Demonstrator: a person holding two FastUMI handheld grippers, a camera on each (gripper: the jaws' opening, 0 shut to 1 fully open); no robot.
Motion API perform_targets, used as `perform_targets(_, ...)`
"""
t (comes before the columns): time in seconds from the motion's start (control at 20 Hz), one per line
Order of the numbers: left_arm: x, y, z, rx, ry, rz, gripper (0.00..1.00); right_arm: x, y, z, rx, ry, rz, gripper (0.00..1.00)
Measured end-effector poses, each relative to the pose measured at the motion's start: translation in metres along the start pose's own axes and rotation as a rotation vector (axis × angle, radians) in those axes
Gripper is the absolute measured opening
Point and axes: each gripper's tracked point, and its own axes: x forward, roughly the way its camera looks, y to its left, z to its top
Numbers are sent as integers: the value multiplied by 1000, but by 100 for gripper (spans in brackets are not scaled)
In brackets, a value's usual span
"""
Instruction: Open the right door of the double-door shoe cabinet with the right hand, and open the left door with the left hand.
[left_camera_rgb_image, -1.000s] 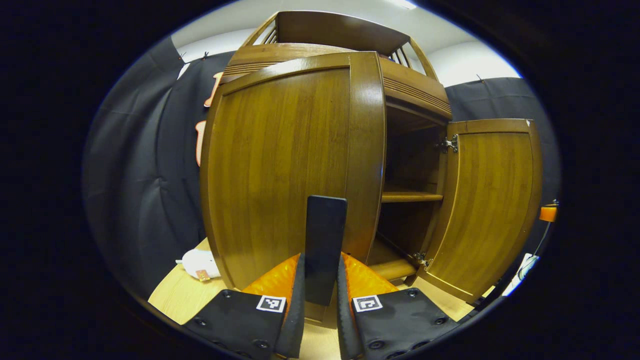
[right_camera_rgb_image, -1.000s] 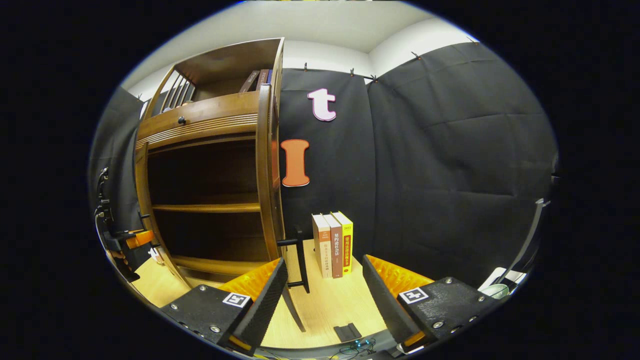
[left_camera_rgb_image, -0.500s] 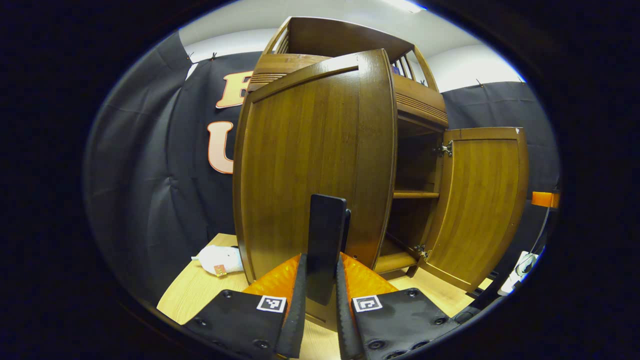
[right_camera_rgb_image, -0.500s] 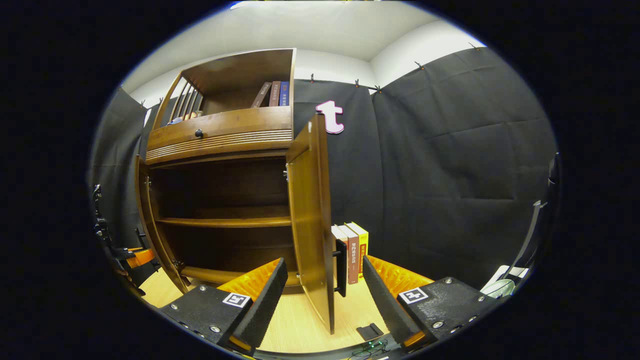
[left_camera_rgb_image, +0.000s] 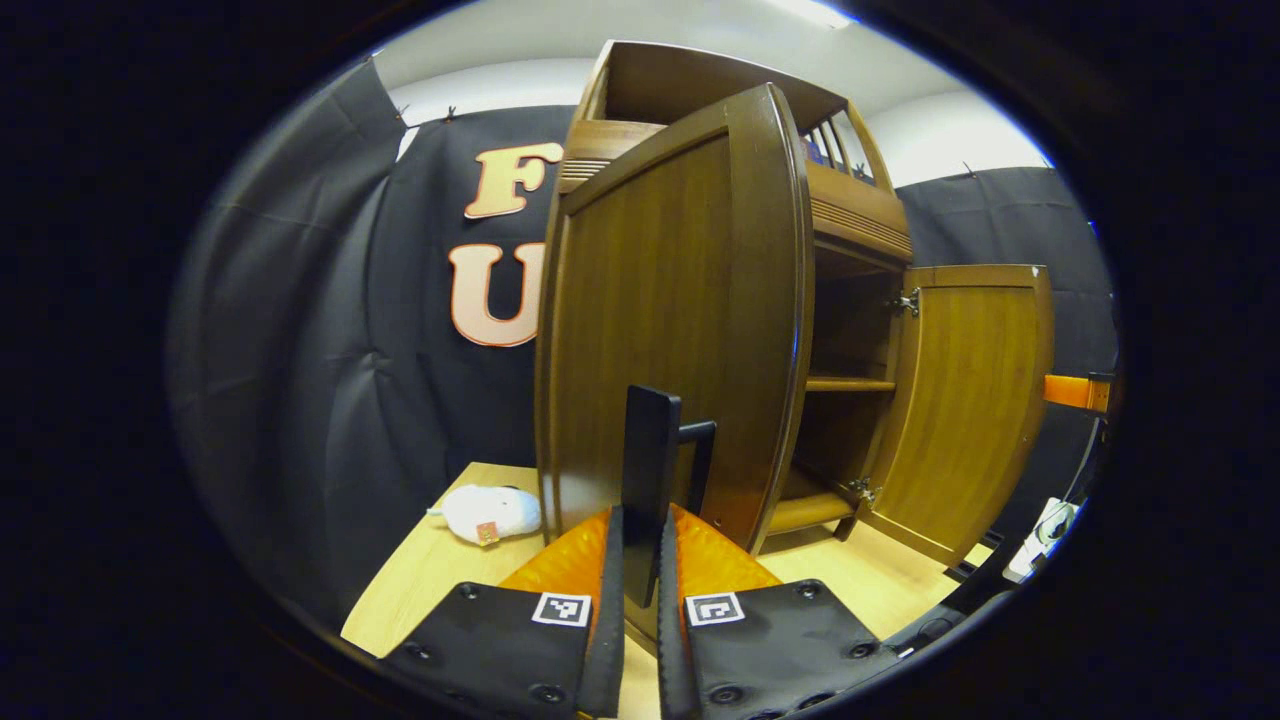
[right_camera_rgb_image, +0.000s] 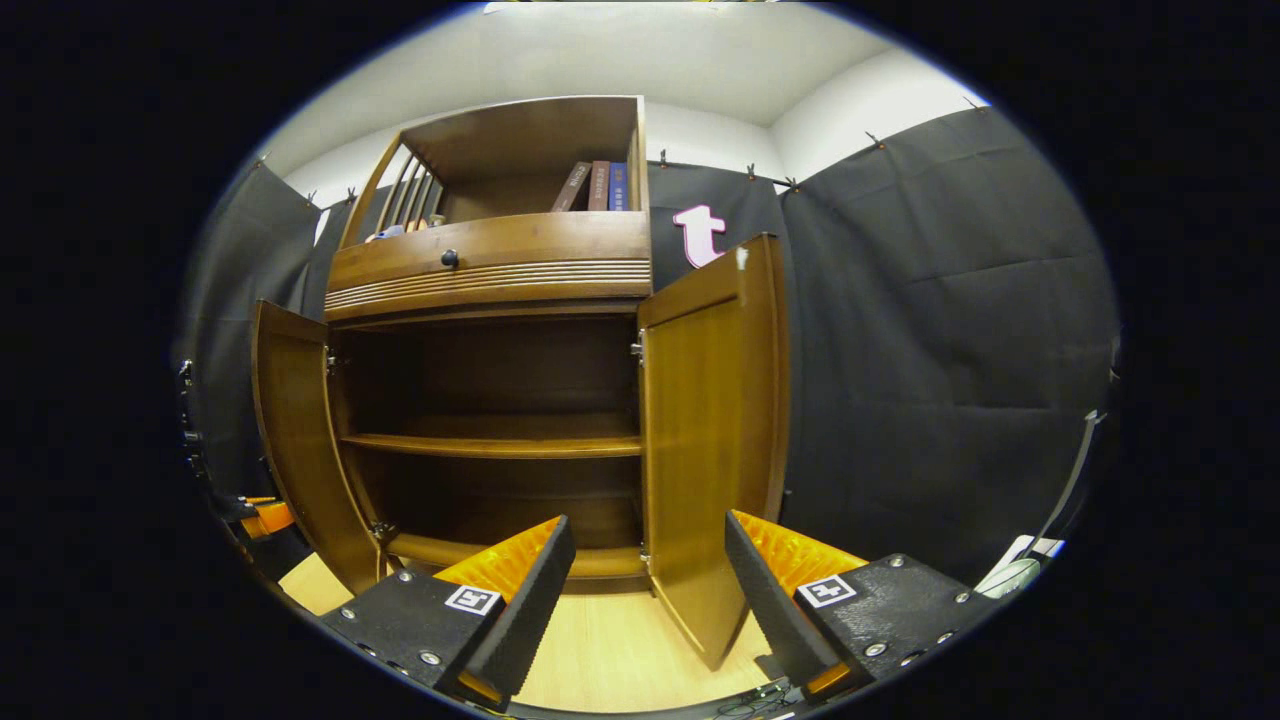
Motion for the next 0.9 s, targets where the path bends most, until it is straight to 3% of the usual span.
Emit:
perform_targets(0.3, -11, 30, 2, -3, 3, -29, 20, 17, 46, 0, -11, 3, 81, 99)
perform_targets(0.55, -16, 57, 2, 37, 0, -11, 20, 23, 72, 4, -28, 1, 131, 99)
perform_targets(0.6, -17, 64, 2, 35, -2, -3, 18, 25, 76, 4, -29, -1, 136, 93)
perform_targets(0.65, -16, 73, 2, 29, -5, 9, 20, 27, 80, 4, -28, -1, 141, 99)
perform_targets(0.8, -22, 94, 6, -17, -25, 40, 16, 29, 90, 3, -17, 8, 156, 99)
perform_targets(0.85, -22, 103, 7, -34, -27, 36, 22, 28, 94, 3, -13, 9, 162, 99)
perform_targets(0.9, -21, 110, 7, -46, -29, 32, 13, 29, 99, 4, -11, 7, 171, 99)
